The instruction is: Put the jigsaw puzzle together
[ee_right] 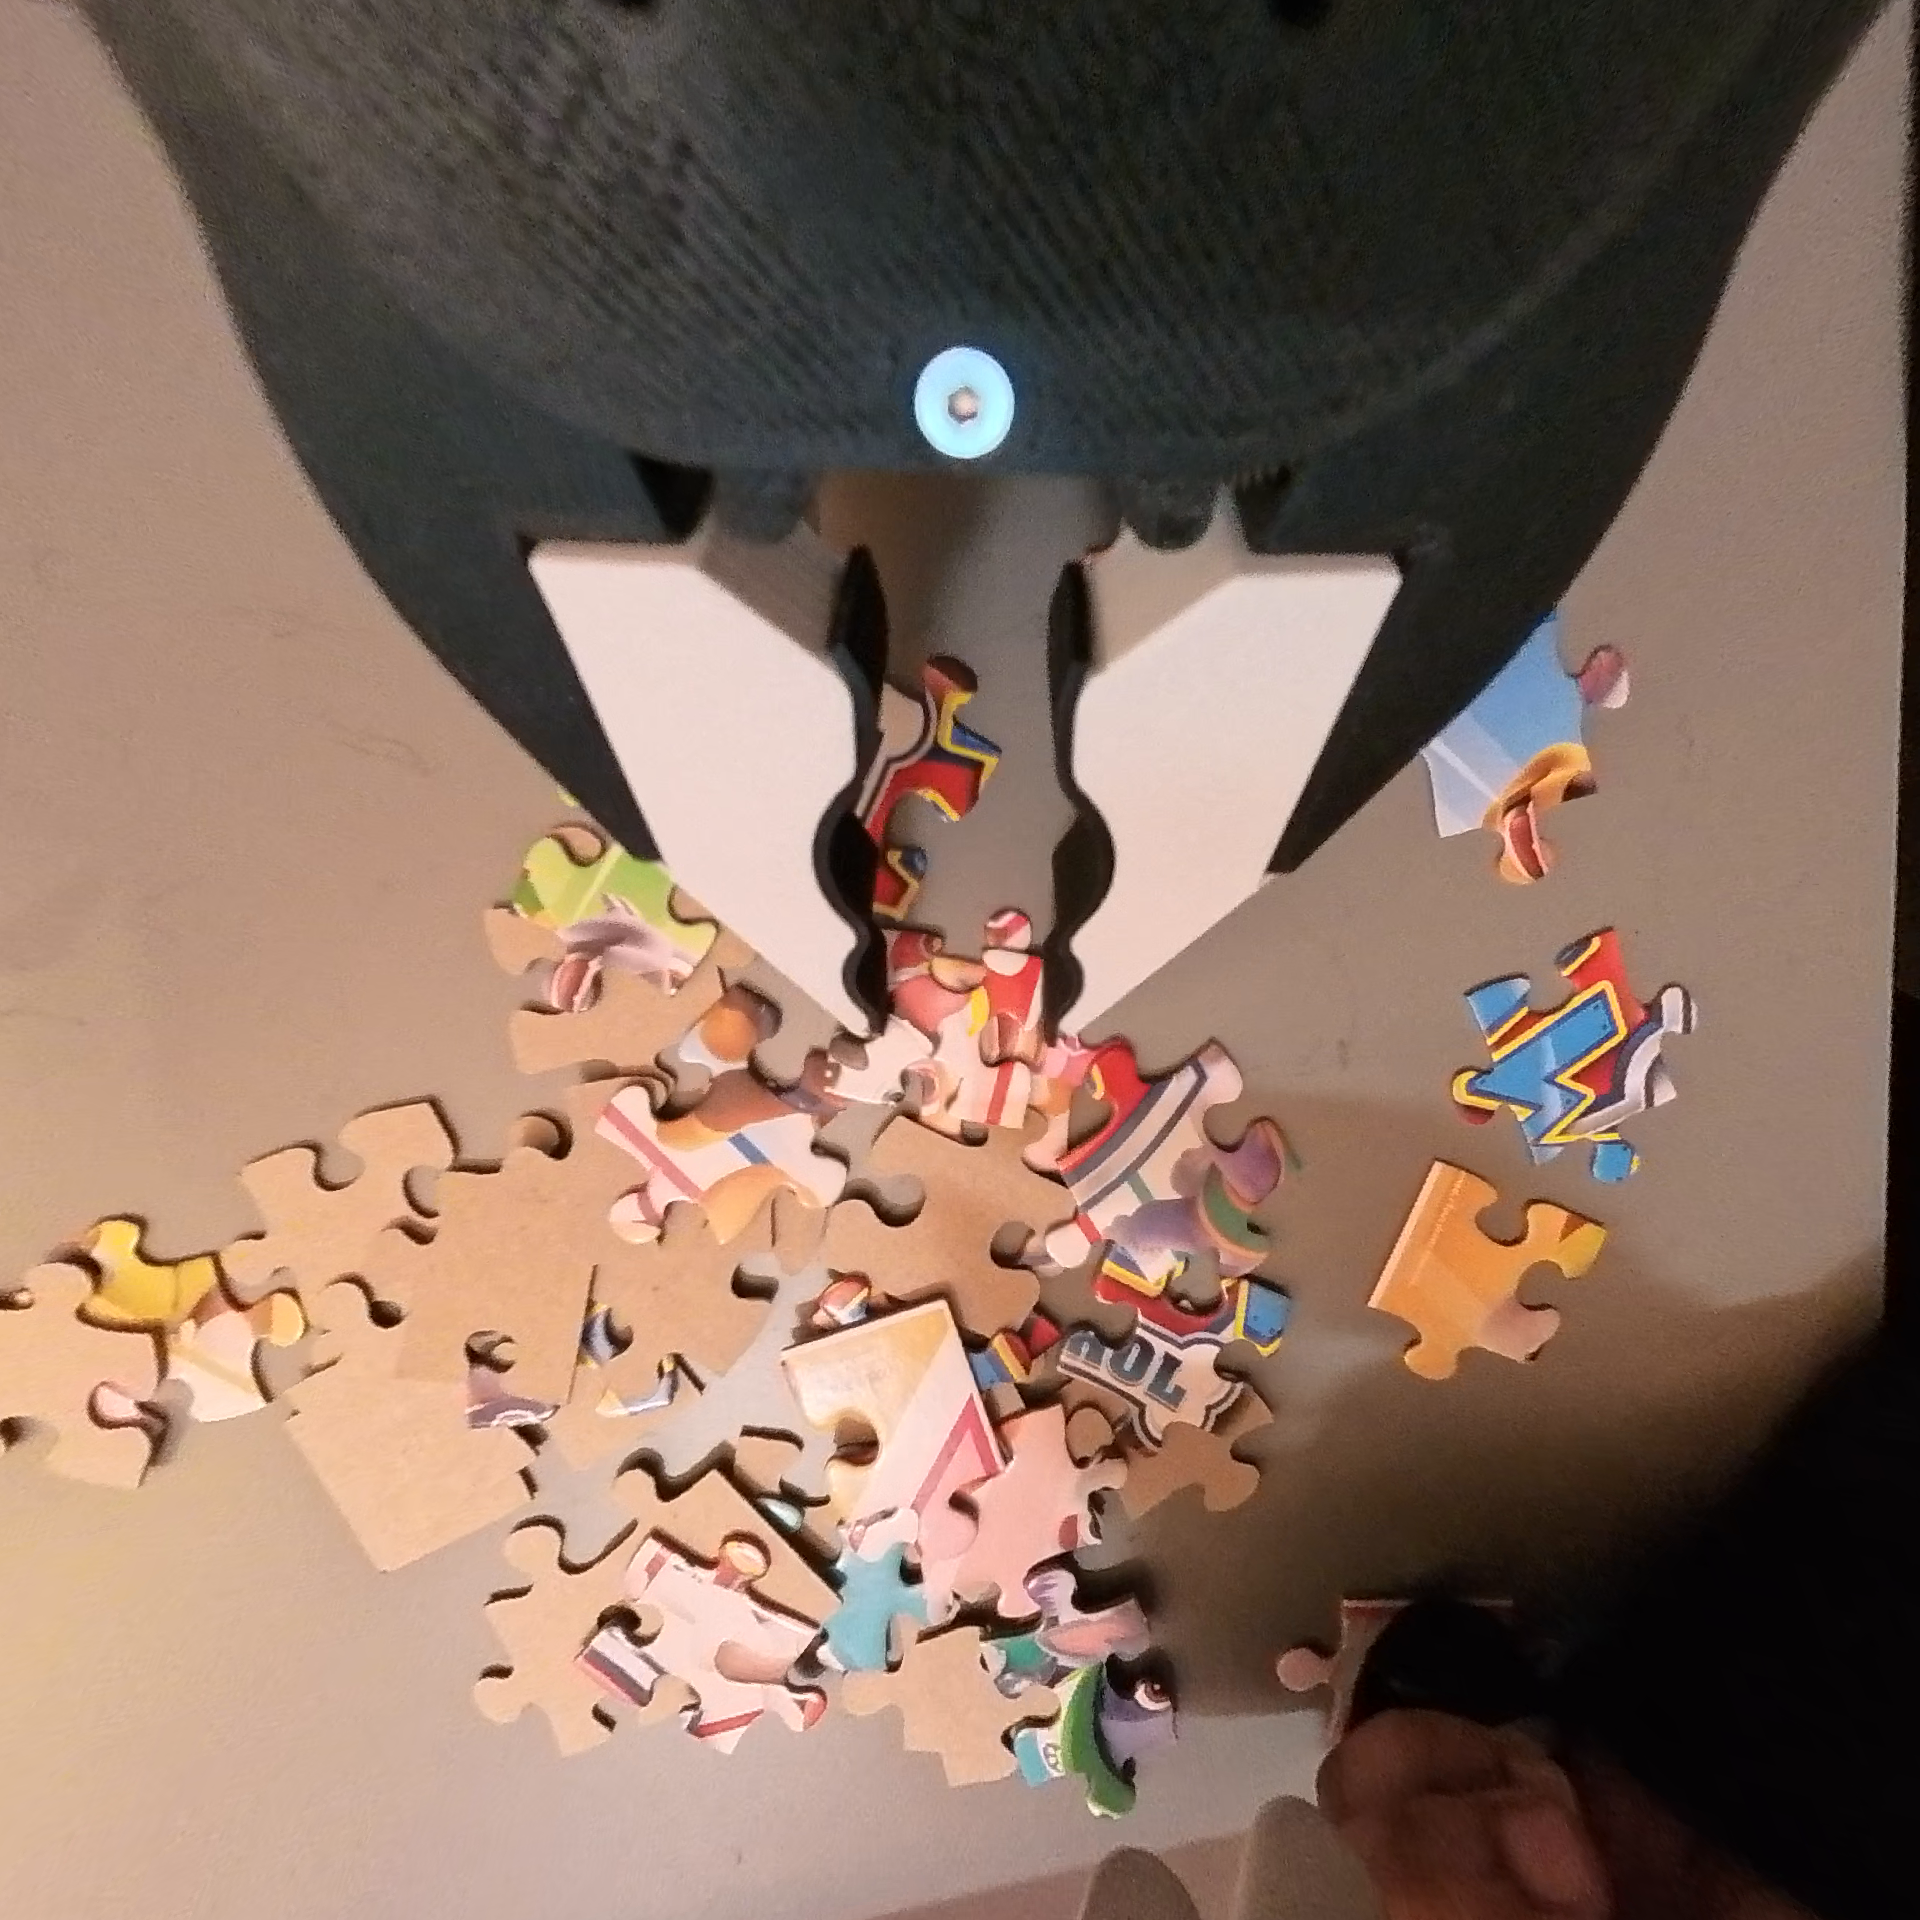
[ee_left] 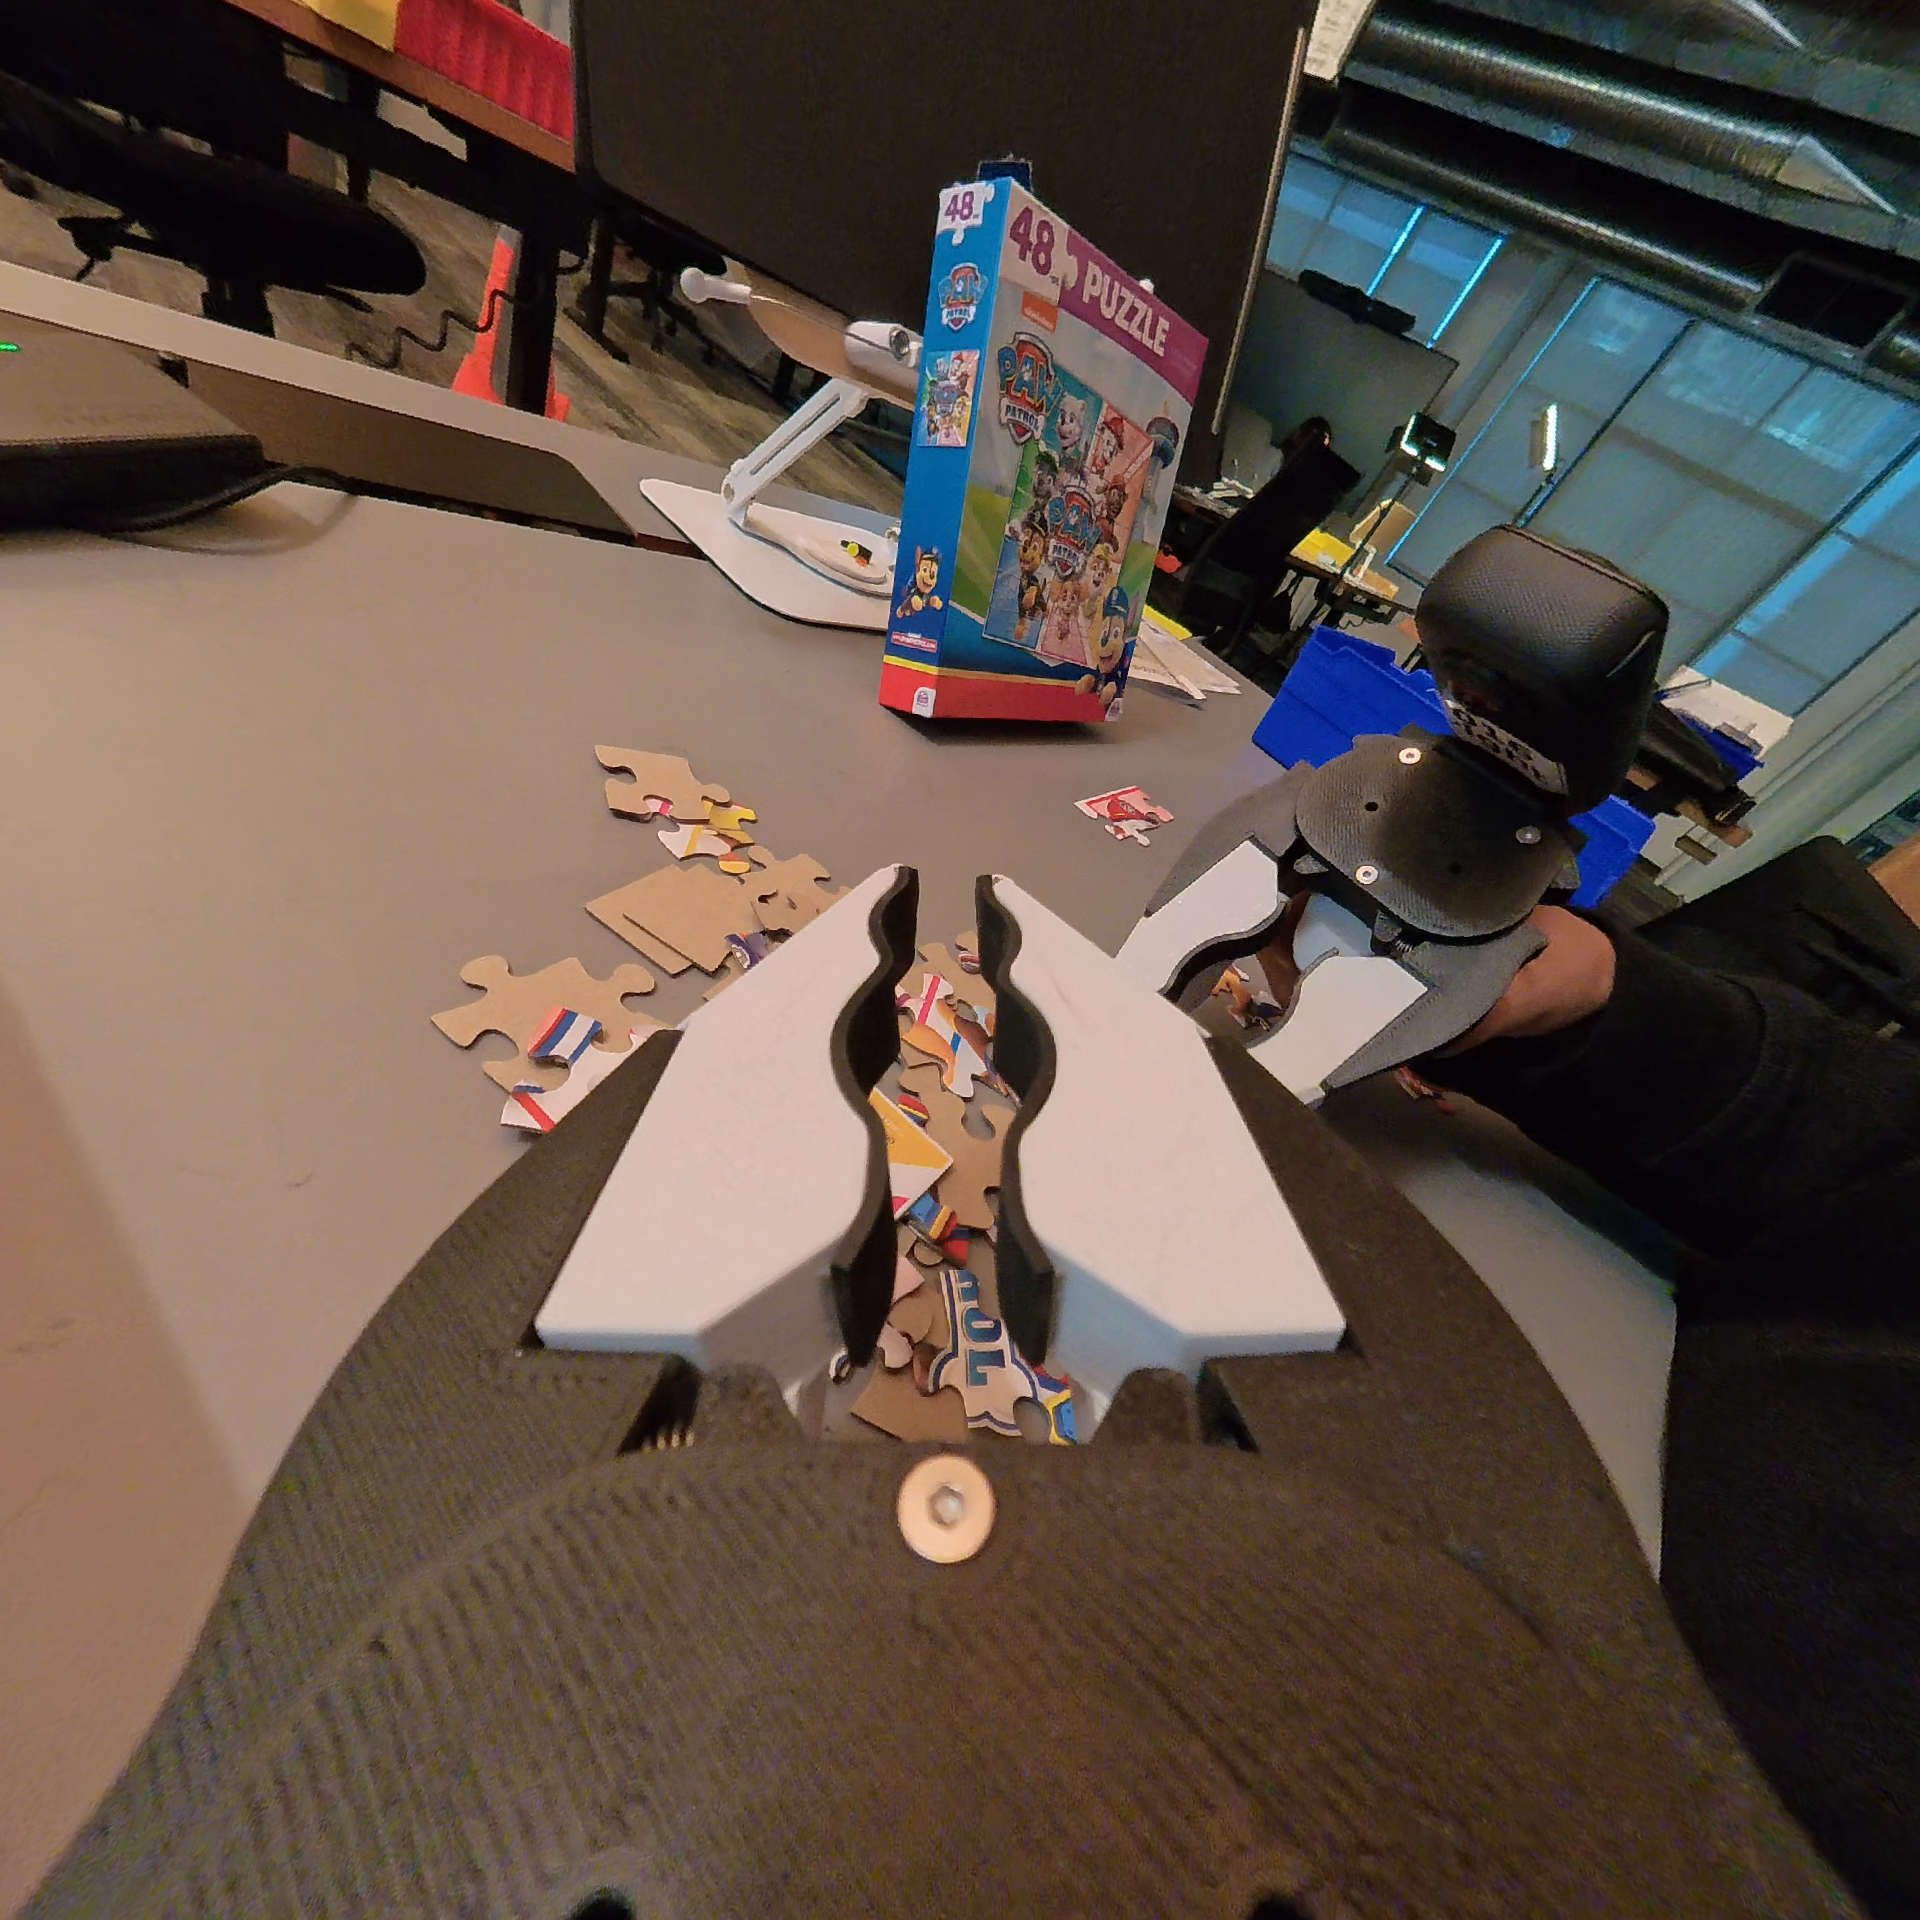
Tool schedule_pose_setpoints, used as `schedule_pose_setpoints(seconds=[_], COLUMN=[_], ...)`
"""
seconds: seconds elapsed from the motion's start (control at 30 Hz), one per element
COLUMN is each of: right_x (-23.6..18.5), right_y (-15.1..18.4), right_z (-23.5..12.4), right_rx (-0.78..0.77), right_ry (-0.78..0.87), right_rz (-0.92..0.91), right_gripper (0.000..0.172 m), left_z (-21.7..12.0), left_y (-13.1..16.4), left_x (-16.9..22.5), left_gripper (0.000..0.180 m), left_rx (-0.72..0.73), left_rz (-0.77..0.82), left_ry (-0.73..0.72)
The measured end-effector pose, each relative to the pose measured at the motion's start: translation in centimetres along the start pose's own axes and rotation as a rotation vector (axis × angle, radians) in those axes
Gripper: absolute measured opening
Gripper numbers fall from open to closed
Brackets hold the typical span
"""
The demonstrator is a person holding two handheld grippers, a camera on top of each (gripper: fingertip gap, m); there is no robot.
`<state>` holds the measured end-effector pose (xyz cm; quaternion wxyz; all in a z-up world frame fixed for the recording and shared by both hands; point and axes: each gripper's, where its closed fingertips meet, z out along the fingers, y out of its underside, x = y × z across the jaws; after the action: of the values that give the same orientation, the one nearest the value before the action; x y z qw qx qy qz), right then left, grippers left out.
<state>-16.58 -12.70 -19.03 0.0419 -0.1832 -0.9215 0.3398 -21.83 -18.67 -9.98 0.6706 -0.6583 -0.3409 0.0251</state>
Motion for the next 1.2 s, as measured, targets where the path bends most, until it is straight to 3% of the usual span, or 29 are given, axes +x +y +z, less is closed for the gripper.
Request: schedule_pose_setpoints(seconds=[0.2, 0.43, 0.6, 0.8, 1.0, 1.2], right_x=[0.5, 2.4, 4.1, 5.8, 9.1, 12.2], right_y=[0.4, 0.9, 6.7, 13.9, 13.7, 14.0], right_z=[-1.0, -6.7, -12.4, -18.6, -18.1, -15.0], right_rx=[0.005, 0.109, 0.043, 0.086, 0.205, 0.13], right_ry=[0.031, 0.104, 0.302, 0.49, 0.494, 0.476], right_rz=[0.006, 0.111, 0.212, 0.44, 0.576, 0.654], right_gripper=[0.028, 0.028, 0.027, 0.028, 0.027, 0.027], left_z=[0.0, 0.0, 0.0, 0.6, 3.7, 8.4], left_y=[0.0, 0.0, 0.1, 0.0, -2.3, 0.6], left_x=[0.0, -0.1, -0.2, 0.6, 7.0, 11.5], left_gripper=[0.008, 0.008, 0.008, 0.009, 0.01, 0.015], left_rx=[0.001, -0.001, -0.006, -0.026, 0.012, -0.158], left_rz=[0.001, 0.003, 0.011, 0.018, -0.004, 0.118], left_ry=[-0.003, -0.006, -0.015, -0.004, 0.159, 0.178])
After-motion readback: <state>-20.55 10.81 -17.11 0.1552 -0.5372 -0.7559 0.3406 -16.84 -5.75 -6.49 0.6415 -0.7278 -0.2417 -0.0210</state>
